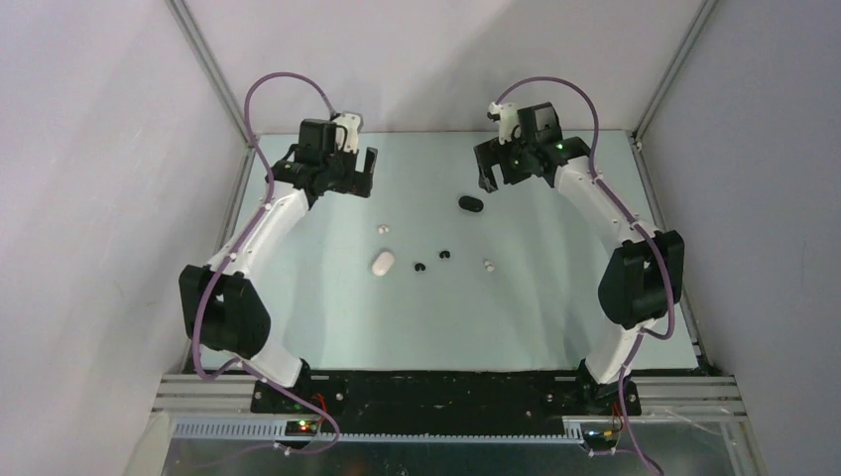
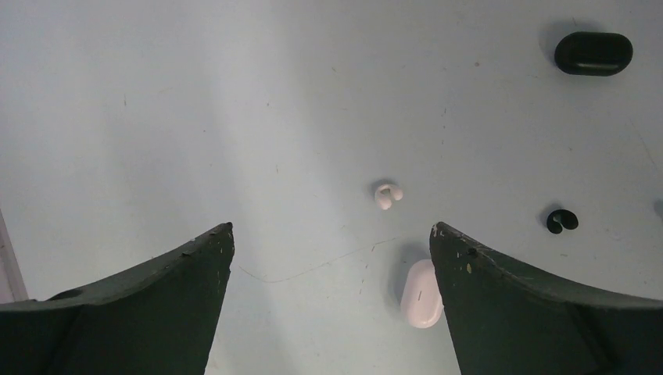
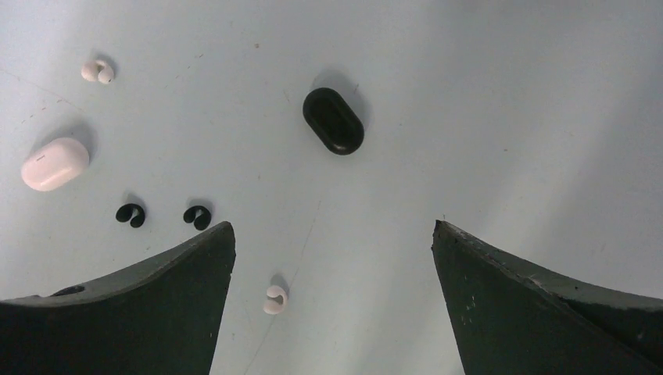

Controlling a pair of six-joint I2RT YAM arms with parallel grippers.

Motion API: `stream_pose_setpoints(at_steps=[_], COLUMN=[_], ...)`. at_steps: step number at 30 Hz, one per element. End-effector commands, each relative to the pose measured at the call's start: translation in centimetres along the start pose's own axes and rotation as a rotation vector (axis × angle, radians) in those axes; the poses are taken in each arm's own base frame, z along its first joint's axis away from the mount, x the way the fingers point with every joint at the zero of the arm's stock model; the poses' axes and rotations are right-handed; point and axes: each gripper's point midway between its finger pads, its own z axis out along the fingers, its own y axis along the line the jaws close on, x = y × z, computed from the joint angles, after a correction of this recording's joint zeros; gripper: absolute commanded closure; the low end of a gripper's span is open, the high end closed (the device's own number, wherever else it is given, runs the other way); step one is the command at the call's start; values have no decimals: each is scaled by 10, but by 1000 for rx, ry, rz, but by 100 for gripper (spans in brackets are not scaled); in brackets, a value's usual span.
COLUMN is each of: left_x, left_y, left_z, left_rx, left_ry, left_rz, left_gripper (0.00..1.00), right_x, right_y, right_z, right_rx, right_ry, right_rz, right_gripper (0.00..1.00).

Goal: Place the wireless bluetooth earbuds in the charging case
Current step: Pick up the charging case at the center of the board.

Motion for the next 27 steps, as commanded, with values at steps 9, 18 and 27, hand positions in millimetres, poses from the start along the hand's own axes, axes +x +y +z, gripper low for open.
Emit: stream_pose_setpoints(at_steps=[9,18,27], left_x=[-18,-20,-18], left_y=[2,2,2], left_z=[-7,-12,-12], left_rx=[6,7,4], left_ry=[-38,-40,-34], left_rz=[16,19,22], left_gripper=[0,0,0], right_x=[4,19,34], right_y=[31,3,-5], right_z=[23,97,134], right_rx=[-307,-283,-279], right_ry=[-74,20,65], right_rz=[-482,-658,-643], right_gripper=[29,43,36])
